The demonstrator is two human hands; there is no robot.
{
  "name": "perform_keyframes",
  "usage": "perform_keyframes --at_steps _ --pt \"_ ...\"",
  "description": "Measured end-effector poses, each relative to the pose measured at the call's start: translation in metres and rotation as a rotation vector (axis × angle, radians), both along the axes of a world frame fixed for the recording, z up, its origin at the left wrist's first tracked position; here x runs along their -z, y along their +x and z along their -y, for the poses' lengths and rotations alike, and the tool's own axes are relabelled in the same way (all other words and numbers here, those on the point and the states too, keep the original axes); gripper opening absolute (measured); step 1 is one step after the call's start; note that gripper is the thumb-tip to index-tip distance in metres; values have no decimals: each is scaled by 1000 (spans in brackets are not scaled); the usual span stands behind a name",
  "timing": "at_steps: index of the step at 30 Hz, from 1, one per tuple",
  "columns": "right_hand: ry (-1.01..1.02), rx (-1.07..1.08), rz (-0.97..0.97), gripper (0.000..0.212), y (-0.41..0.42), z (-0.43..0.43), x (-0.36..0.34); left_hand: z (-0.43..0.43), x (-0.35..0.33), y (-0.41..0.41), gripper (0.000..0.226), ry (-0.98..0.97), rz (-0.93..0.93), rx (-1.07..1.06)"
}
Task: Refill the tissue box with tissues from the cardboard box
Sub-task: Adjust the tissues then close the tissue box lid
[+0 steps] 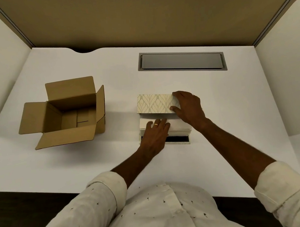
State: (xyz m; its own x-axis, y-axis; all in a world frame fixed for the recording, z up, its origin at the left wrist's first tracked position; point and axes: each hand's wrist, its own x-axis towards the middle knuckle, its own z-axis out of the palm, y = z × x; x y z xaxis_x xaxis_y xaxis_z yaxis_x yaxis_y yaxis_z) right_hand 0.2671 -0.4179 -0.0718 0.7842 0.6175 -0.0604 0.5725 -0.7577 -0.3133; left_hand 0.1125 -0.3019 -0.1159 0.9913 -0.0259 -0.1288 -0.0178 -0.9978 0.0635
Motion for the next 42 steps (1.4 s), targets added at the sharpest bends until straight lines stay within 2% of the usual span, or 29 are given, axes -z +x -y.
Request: perform_keyframes --at_steps 4,15,26,36,42 --pt "3 -10 -3 63 0 2 -1 -11 -10 8 56 31 93 69" --pt "-8 1 -9 62 -2 3 -1 -13 -23 3 61 -129 141 219" --pt "66 11 90 57 -23 16 4 -14 -21 -3 42 -143 98 202" --pt "18 -116 77 70 -22 36 2 -19 -17 -3 34 -151 160 200" --pt "-19 -123 131 71 -35 42 1 -23 -8 -9 31 -127 208 284"
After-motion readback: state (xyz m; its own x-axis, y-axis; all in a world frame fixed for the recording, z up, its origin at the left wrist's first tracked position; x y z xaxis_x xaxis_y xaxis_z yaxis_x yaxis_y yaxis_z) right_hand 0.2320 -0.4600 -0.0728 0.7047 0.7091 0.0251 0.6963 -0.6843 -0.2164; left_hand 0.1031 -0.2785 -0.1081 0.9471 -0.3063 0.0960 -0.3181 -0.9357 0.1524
